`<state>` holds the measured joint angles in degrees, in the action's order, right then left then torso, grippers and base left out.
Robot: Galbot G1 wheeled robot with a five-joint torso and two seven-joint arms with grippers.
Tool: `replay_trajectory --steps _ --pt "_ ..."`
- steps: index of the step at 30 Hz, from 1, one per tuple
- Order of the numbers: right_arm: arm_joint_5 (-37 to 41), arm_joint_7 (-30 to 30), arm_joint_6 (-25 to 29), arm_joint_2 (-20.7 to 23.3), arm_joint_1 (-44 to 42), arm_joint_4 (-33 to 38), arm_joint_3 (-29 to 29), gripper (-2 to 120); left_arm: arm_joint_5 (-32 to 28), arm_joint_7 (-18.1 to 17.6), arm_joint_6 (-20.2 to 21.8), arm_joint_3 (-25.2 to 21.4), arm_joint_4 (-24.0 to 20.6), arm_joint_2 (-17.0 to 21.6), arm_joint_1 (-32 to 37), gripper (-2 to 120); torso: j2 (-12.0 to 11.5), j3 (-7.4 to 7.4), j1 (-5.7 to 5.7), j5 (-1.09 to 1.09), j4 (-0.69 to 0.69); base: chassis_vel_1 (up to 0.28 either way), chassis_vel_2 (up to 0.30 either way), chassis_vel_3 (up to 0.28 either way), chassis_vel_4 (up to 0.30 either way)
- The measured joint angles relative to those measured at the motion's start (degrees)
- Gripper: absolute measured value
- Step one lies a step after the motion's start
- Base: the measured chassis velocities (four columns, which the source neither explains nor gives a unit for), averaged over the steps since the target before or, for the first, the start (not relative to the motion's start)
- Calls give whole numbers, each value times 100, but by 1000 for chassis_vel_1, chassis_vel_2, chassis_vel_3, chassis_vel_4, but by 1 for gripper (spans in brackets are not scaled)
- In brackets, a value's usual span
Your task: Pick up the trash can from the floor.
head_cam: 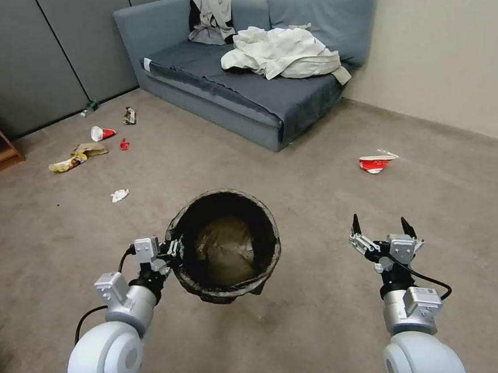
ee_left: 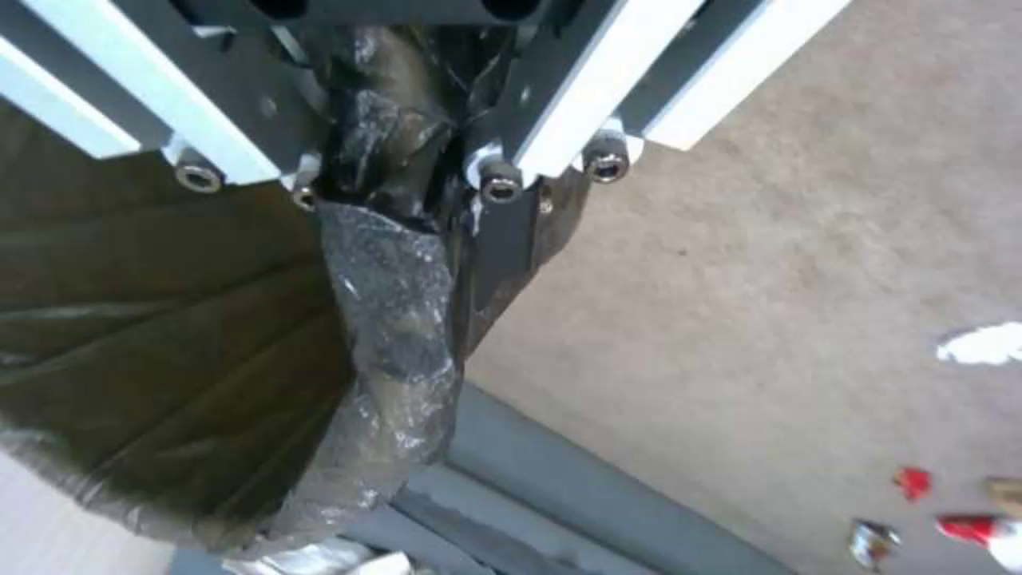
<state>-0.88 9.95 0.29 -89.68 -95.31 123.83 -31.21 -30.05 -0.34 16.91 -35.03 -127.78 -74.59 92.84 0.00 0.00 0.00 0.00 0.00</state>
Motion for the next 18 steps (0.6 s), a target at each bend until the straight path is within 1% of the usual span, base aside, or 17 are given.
replay_trajectory --steps 6,18 --pt "1 5 -11 -10 -2 34 5 100 66 8 -78 -35 -55 -76 104 5 0 0 0 0 0 0 0 0 0" --pt "-2 30 -40 -12 -3 77 6 100 57 22 -76 -27 -54 -45 80 5 0 1 0 -1 0 0 0 0 0"
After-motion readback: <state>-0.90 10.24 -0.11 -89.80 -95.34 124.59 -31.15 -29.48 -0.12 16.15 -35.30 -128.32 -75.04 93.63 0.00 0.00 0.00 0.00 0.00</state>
